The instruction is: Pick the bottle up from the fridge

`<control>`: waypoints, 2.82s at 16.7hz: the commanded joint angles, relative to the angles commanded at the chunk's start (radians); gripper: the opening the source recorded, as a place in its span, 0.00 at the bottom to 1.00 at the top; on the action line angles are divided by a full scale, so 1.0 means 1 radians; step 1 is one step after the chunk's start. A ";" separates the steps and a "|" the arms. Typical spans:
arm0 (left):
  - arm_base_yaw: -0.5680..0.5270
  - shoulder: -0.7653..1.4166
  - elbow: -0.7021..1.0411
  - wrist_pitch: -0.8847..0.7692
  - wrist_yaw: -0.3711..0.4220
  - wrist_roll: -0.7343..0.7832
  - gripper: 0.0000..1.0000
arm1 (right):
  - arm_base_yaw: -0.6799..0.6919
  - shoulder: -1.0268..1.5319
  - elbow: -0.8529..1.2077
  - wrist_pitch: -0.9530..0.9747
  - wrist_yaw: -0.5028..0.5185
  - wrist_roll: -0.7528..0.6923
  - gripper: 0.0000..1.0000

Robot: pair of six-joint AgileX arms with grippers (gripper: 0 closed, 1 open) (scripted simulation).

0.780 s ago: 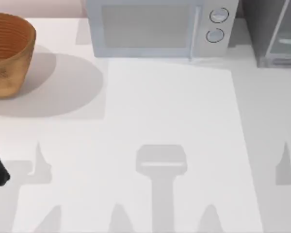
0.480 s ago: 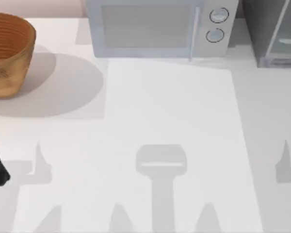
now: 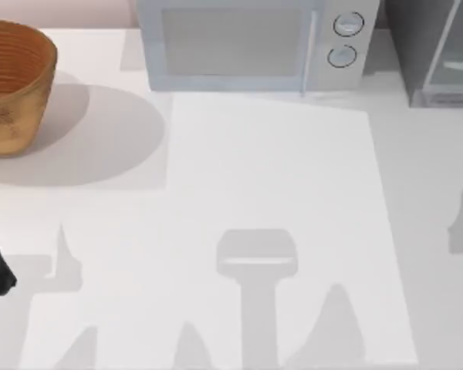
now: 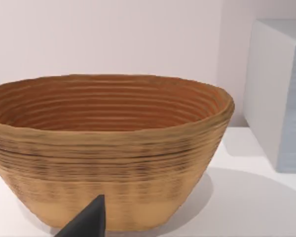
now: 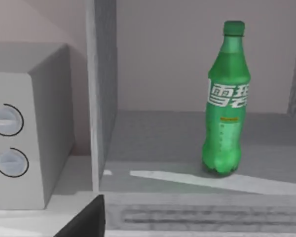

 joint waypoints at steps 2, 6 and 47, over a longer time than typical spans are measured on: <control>0.000 0.000 0.000 0.000 0.000 0.000 1.00 | -0.057 0.215 0.014 0.174 -0.055 0.004 1.00; 0.000 0.000 0.000 0.000 0.000 0.000 1.00 | -0.165 0.603 0.041 0.494 -0.160 0.013 1.00; 0.000 0.000 0.000 0.000 0.000 0.000 1.00 | -0.020 1.537 1.001 0.498 0.002 0.014 1.00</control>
